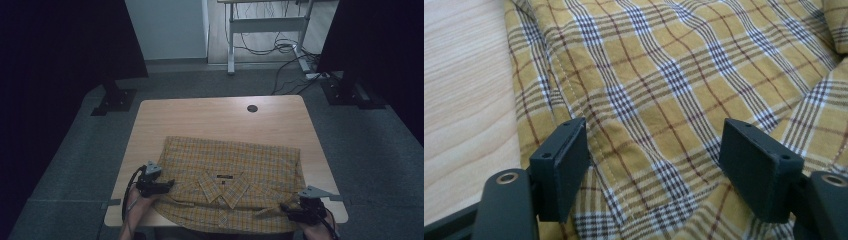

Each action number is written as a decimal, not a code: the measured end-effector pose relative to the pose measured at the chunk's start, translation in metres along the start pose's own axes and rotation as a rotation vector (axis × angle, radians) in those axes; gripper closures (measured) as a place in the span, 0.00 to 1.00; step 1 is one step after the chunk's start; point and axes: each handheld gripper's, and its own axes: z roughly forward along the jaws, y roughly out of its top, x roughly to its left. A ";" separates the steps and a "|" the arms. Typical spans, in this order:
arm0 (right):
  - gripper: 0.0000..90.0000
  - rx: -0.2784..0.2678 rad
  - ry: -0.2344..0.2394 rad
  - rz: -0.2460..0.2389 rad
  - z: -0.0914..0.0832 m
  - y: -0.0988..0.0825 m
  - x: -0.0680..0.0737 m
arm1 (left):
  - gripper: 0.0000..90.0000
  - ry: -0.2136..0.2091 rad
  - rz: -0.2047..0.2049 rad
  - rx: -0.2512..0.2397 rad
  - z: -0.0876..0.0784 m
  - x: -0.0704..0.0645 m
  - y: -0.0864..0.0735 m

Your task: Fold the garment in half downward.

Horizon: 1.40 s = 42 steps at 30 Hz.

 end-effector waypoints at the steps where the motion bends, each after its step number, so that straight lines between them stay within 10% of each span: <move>1: 0.30 0.005 -0.014 -0.018 0.002 0.002 0.001 | 0.31 0.005 -0.006 -0.004 -0.001 -0.001 -0.001; 13: 0.25 0.013 -0.035 0.023 0.032 0.029 -0.033 | 0.28 0.024 -0.031 -0.010 -0.014 -0.018 -0.016; 21: 0.24 -0.016 -0.020 0.024 0.040 0.035 -0.047 | 0.24 -0.047 -0.018 -0.022 -0.020 -0.012 -0.011; 28: 0.19 -0.055 -0.031 0.025 0.022 0.038 -0.042 | 0.24 -0.033 -0.040 -0.095 -0.024 0.016 0.014; 36: 0.16 -0.063 -0.047 0.000 0.001 0.037 -0.020 | 0.26 0.005 -0.013 0.010 0.015 0.025 0.019; 42: 0.14 -0.039 -0.066 0.018 0.002 0.025 -0.008 | 0.25 0.006 -0.032 -0.004 0.016 0.024 0.014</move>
